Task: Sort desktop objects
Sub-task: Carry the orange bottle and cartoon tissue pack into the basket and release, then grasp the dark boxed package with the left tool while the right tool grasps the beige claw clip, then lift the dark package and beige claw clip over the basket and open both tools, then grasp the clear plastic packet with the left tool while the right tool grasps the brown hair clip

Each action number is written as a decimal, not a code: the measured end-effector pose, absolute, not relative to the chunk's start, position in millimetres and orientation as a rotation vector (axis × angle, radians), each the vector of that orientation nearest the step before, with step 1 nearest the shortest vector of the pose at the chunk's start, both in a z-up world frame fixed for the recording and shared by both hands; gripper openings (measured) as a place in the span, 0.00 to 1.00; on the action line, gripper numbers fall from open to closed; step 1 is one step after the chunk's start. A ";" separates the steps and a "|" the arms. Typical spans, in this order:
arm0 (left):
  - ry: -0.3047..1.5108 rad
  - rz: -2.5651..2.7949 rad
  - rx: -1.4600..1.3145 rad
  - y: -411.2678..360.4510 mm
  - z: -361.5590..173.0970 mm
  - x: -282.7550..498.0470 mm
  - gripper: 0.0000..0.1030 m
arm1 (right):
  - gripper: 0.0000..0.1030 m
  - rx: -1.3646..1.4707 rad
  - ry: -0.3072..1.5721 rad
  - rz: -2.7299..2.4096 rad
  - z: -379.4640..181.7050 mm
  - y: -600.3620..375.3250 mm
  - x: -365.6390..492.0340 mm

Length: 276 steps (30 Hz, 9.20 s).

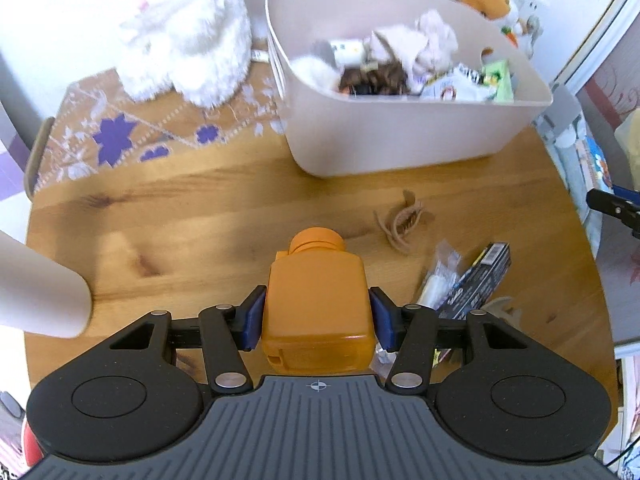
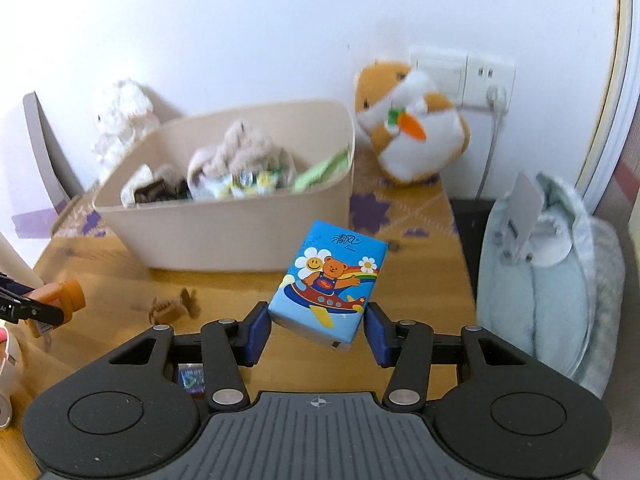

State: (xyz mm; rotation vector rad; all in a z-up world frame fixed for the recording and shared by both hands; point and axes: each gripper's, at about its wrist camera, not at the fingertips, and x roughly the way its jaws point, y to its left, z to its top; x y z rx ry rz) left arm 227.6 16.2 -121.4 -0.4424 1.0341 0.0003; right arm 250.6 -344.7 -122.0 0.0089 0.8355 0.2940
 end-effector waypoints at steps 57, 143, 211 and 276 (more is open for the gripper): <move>0.856 0.101 -0.429 25.4 -57.0 404.6 0.67 | 0.65 -0.219 0.746 0.322 -106.9 -264.0 389.8; 1.063 -0.267 0.168 -121.3 -142.0 248.4 0.23 | 0.43 -0.518 0.857 0.779 -191.4 -248.3 168.8; 0.893 0.107 -0.289 14.4 -89.6 375.6 0.74 | 0.75 -0.263 0.744 0.384 -117.3 -255.6 379.6; 1.155 0.138 -0.410 -9.0 -199.2 249.6 0.73 | 0.98 -0.368 0.849 0.689 -206.4 -160.0 285.1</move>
